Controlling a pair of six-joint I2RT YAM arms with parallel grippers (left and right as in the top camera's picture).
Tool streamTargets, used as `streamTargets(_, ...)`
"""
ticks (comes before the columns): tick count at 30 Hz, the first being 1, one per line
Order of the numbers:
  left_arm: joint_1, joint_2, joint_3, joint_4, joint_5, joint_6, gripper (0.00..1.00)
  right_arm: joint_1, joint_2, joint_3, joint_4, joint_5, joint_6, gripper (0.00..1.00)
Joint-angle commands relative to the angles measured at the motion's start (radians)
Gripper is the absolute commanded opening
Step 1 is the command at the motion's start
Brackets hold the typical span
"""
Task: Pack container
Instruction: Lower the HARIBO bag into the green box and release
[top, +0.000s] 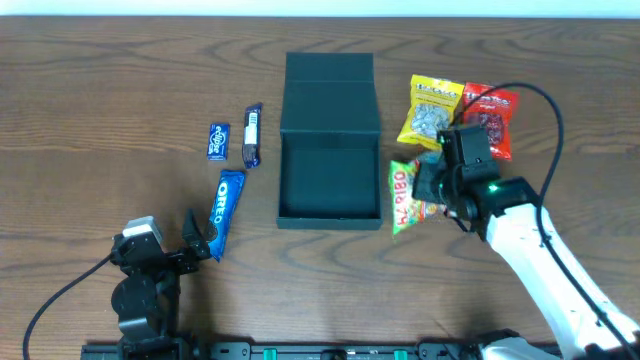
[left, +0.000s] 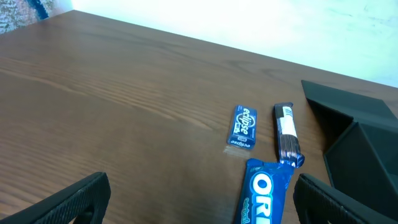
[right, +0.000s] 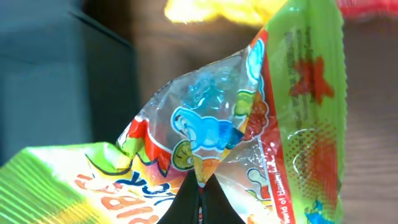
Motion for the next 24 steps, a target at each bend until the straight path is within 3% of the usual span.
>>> streamTargets(1, 0.006, -0.006, -0.024, -0.008, -0.007, 0.015, 0.95, 0.049, -0.021, 0.105, -0.003, -0.007, 0.082, 0.02)
streamTargets(10, 0.006, -0.006, -0.024, -0.008, -0.007, 0.015, 0.95, 0.185, -0.018, 0.307, -0.004, -0.009, 0.216, 0.02)
streamTargets(19, 0.006, -0.006, -0.024, -0.008, -0.007, 0.015, 0.95, 0.305, 0.143, 0.315, 0.04, -0.099, 0.464, 0.01)
streamTargets(24, 0.006, -0.006, -0.024, -0.008, -0.007, 0.015, 0.95, 0.316, 0.25, 0.315, 0.036, -0.115, 0.52, 0.01)
